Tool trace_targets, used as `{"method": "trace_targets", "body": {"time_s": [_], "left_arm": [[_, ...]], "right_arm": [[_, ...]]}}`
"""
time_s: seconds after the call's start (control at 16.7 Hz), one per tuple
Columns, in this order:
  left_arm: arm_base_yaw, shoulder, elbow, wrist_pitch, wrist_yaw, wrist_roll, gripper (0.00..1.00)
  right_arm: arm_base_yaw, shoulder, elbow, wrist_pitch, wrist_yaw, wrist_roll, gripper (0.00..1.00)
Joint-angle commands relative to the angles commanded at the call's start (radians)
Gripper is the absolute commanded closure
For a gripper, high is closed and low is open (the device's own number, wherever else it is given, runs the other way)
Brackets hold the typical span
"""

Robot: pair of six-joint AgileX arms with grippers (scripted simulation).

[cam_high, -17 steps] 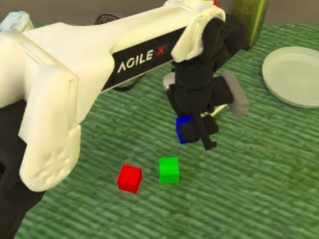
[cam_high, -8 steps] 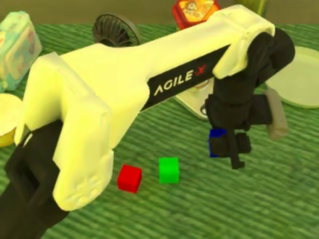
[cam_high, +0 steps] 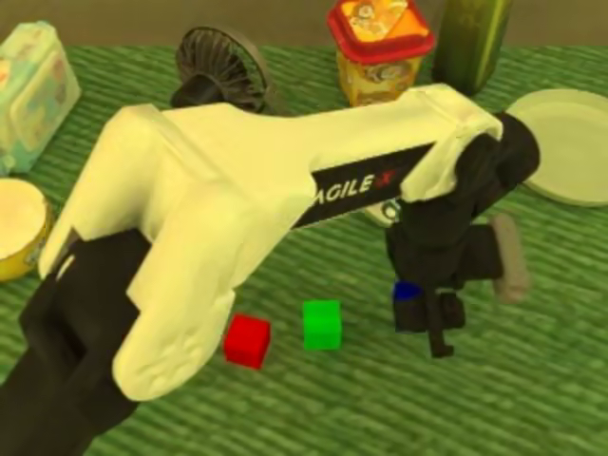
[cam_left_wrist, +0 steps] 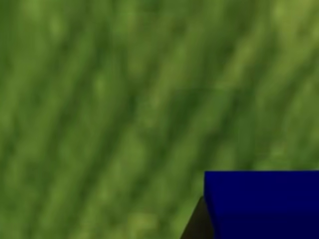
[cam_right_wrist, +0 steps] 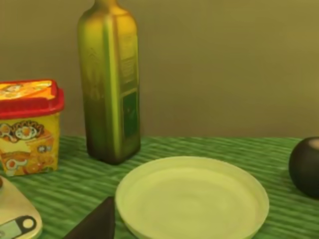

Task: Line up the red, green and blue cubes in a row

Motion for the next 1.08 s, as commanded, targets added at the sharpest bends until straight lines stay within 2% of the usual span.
{"method": "trace_targets", "body": {"time_s": [0.3,1.08], "left_arm": [[0.0,0.004,-0.02,0.021,0.0,0.0,1.0],[0.0,0.004,-0.02,0.021,0.0,0.0,0.02]], "right_arm": [[0.0,0.0,0.0,0.0,0.0,0.0,0.0],[0.0,0.0,0.0,0.0,0.0,0.0,0.0]]}}
